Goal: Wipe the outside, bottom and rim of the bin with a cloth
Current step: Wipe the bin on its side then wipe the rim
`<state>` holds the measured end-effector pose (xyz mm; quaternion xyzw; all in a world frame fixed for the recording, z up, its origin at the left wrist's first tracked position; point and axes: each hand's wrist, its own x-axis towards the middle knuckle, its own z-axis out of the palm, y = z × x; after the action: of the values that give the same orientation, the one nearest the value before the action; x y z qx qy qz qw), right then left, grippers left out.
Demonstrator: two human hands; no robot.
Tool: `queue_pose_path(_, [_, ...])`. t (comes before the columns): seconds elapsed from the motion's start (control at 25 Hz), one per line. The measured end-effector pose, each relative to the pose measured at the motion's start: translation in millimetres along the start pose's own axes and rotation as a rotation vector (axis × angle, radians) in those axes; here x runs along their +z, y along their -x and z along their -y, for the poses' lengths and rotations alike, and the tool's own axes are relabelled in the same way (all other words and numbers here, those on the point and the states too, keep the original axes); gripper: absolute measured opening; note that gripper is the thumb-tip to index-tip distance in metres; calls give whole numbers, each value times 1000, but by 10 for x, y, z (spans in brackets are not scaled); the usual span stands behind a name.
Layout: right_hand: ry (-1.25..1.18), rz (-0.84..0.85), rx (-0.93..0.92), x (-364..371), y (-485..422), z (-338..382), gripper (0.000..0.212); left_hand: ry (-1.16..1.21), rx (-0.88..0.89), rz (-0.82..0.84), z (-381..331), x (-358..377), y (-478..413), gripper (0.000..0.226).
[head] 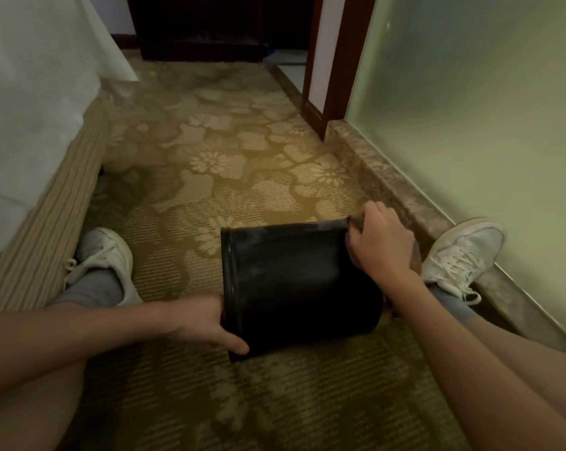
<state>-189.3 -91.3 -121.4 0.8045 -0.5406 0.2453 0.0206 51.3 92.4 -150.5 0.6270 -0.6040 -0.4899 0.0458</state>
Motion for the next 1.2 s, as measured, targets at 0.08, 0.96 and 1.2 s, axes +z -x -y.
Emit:
queue_pose_path(0.08, [-14, -4, 23, -47, 39, 36, 16, 106, -110, 179, -88, -144, 47, 72])
queue_pose_path(0.96, [-220, 363, 366, -94, -310, -123, 24, 223, -105, 66, -233, -518, 128, 70])
queue_pose_path(1.2, [-791, 404, 657, -262, -298, -198, 13, 432, -20, -122, -129, -577, 71, 48])
